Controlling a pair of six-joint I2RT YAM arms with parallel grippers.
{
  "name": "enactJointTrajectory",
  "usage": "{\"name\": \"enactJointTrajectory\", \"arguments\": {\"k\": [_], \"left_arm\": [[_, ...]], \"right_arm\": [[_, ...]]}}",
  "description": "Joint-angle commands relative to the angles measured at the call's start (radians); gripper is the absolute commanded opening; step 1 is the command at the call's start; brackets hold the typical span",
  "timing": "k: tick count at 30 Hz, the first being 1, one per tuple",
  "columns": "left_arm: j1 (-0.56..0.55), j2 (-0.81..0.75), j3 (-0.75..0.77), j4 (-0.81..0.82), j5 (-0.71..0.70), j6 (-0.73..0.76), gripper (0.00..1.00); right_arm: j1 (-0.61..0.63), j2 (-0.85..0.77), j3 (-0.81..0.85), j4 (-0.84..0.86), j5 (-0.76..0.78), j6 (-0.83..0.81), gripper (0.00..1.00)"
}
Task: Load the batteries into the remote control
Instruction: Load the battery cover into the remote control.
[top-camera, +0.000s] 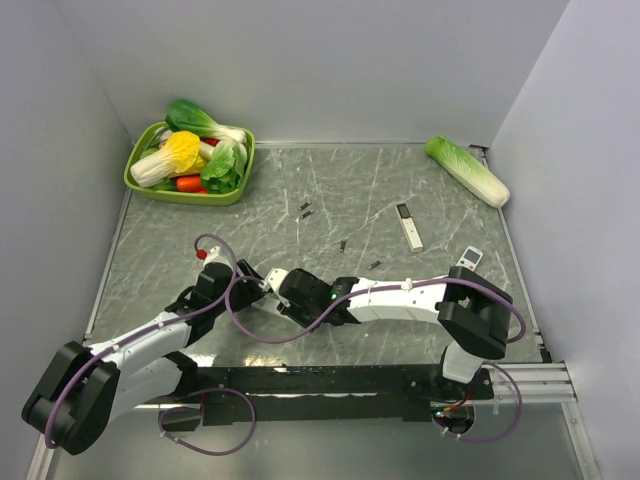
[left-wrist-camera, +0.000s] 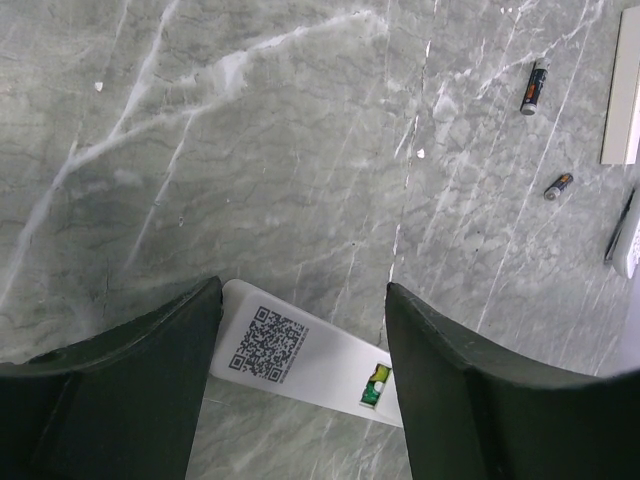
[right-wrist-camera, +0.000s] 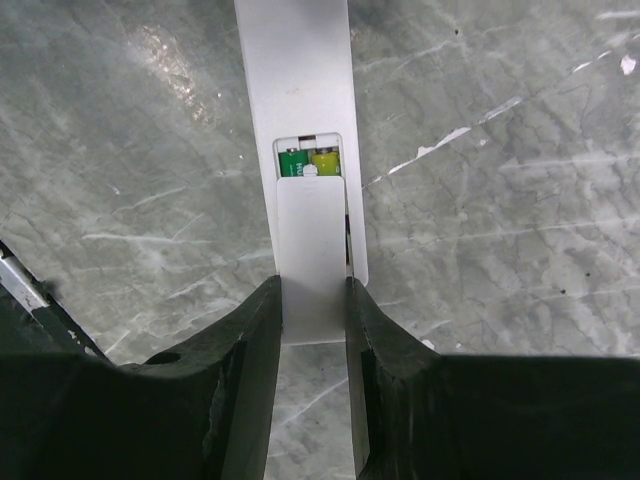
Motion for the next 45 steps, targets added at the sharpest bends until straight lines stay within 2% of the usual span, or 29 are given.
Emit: {"name": "enactJointTrajectory", "arguments": {"k": [1, 11, 15, 18, 21, 27, 29, 37, 45], "left_arm": [[-0.010, -0.005, 0.007, 0.009, 0.007, -0.010, 0.71], [-0.011, -0.015, 0.015, -0.029, -0.009, 0.001, 0.78], [-0.011, -0.038, 0.018, -0.048, -0.012, 0.004, 0.79], [-0.011, -0.061, 0.028, -0.084, -0.022, 0.010, 0.81], [-0.011, -0.092, 0.033, -0.110, -0.030, 0.013, 0.82], [-0.013, -0.132, 0.042, -0.132, 0.003, 0.009, 0.78], [-0.013, -0.134, 0.042, -0.132, 0.008, 0.001, 0.76], [-0.013, -0.176, 0.025, -0.130, 0.119, -0.049, 0.67], [-0.013, -0.223, 0.018, -0.190, 0.057, -0.056, 0.68]], "right_arm": [[0.020, -0.081, -0.035, 0.072, 0.050, -0.022, 0.14], [0.026, -0.111, -0.075, 0.141, 0.038, -0.062, 0.16], [0.026, -0.078, -0.055, 0.116, 0.041, -0.076, 0.17], [0.026, -0.071, -0.061, 0.127, 0.041, -0.080, 0.22], [0.026, -0.065, -0.059, 0.122, 0.027, -0.086, 0.24], [0.026, -0.038, -0.047, 0.113, 0.000, -0.085, 0.25], [0.026, -0.036, -0.044, 0.110, -0.008, -0.083, 0.29], [0.020, -0.032, -0.041, 0.110, 0.038, -0.056, 0.29], [0.015, -0.042, -0.053, 0.107, 0.062, -0.033, 0.28]]}}
